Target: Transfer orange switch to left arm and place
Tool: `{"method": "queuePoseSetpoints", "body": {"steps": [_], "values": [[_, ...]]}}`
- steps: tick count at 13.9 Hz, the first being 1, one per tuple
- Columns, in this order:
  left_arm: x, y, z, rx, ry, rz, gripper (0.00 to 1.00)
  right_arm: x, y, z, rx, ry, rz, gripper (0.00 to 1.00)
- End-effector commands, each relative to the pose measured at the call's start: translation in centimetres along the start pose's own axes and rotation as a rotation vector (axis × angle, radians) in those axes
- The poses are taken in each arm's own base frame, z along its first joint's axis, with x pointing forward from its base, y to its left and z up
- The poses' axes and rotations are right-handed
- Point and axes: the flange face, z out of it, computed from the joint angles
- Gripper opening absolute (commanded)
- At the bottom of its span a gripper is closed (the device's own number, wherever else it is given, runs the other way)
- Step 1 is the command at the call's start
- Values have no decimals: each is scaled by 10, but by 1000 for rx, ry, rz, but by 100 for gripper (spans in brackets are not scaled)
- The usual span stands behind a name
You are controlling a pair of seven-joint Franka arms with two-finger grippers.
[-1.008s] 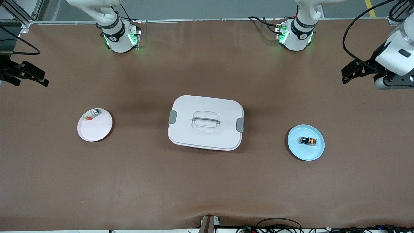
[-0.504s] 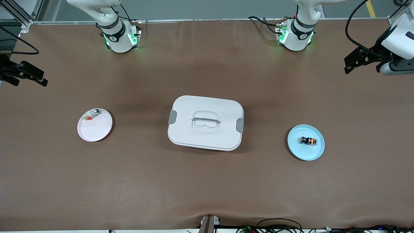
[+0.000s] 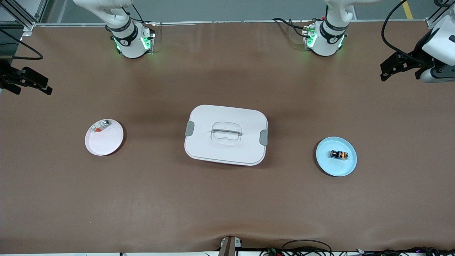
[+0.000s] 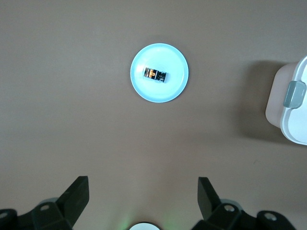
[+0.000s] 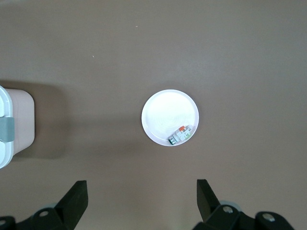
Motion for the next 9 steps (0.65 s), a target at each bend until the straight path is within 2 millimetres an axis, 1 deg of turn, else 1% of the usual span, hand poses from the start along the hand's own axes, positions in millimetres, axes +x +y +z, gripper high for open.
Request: {"method": "queuePoseSetpoints", "body": {"steps": [1, 9], "values": [[2, -4, -7, -15, 16, -2, 100, -4, 1, -7, -15, 4, 2, 100], [4, -13, -8, -17, 17, -29, 100, -5, 2, -7, -15, 2, 3, 100]]}}
